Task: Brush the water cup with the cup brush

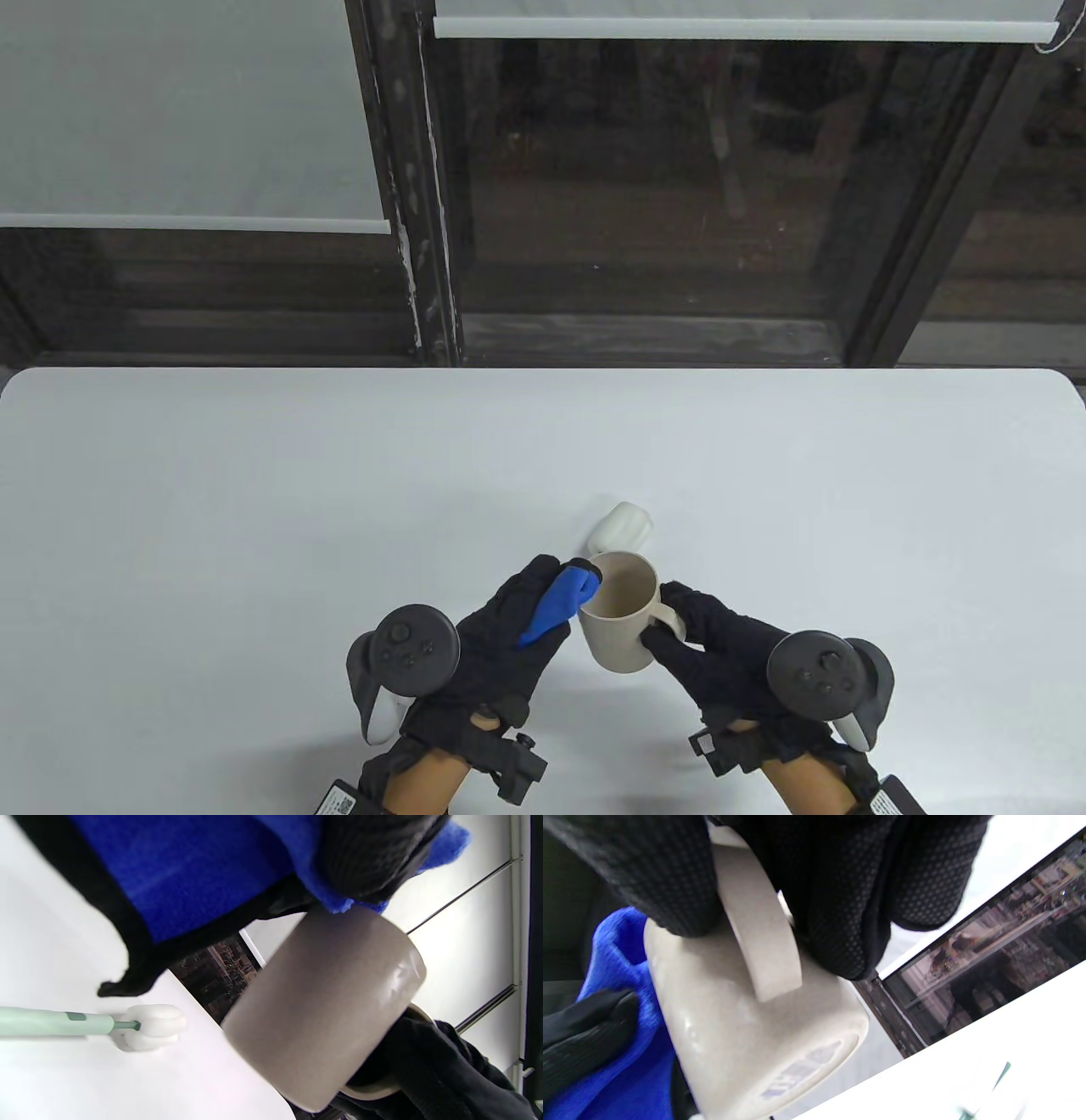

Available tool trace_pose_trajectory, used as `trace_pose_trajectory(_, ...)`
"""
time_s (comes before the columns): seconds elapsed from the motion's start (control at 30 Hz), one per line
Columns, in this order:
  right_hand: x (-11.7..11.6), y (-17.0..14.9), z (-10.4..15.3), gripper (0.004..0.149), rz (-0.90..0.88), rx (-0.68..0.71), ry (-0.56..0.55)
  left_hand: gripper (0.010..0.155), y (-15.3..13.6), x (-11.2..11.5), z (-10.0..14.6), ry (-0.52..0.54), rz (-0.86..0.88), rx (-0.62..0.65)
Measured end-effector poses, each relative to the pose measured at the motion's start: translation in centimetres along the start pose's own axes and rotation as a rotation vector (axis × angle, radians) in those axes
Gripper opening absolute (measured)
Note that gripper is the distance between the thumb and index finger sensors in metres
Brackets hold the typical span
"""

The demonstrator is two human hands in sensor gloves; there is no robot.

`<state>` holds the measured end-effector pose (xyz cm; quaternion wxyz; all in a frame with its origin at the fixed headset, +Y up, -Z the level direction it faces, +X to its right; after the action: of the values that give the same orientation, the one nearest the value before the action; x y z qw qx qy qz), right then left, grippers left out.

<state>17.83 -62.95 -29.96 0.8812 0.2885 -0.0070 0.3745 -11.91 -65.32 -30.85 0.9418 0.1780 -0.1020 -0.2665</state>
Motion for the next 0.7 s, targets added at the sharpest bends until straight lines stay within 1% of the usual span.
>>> trace_pose_trajectory(0.17,2.0,-1.6,-0.1,0.042,0.124,-0.004,-0.068,0.064,-1.0,-0.6,0.0,-0.016,0.050,-0.030)
trace_pose_trajectory(0.23,2.9,-2.8,-0.1,0.042,0.161,-0.040,-0.088,0.063,-1.2,-0.8,0.0,-0.008,0.055,-0.043)
trace_pose_trajectory(0.33,4.0,-5.2,0.0,0.042,0.199,-0.122,-0.118,0.063,-1.3,-0.7,-0.1,-0.023,0.059,-0.049)
trace_pose_trajectory(0.43,4.8,-8.2,0.1,0.042,0.249,-0.213,-0.134,0.064,-1.5,-0.5,-0.1,-0.034,0.036,-0.060)
trace_pose_trajectory(0.53,4.9,-11.1,0.4,0.042,0.246,-0.320,-0.121,0.064,-1.7,-0.3,-0.1,-0.040,0.025,-0.074)
trace_pose_trajectory(0.7,4.1,-14.5,1.2,0.042,0.289,-0.443,-0.073,0.063,-1.8,0.1,-0.1,-0.058,0.011,-0.077)
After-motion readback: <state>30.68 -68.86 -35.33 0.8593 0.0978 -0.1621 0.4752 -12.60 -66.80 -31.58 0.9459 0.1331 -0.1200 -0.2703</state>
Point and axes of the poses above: the tracker on the back of each hand, its own y axis roughly to the thumb side, its own z axis roughly from the fingertips to the wrist, x = y × z, the point moved 3 cm from there along -z, roughly from the wrist to the fingertips, and after that the axes turned 6 degrees about x, right-handed, at the moved point
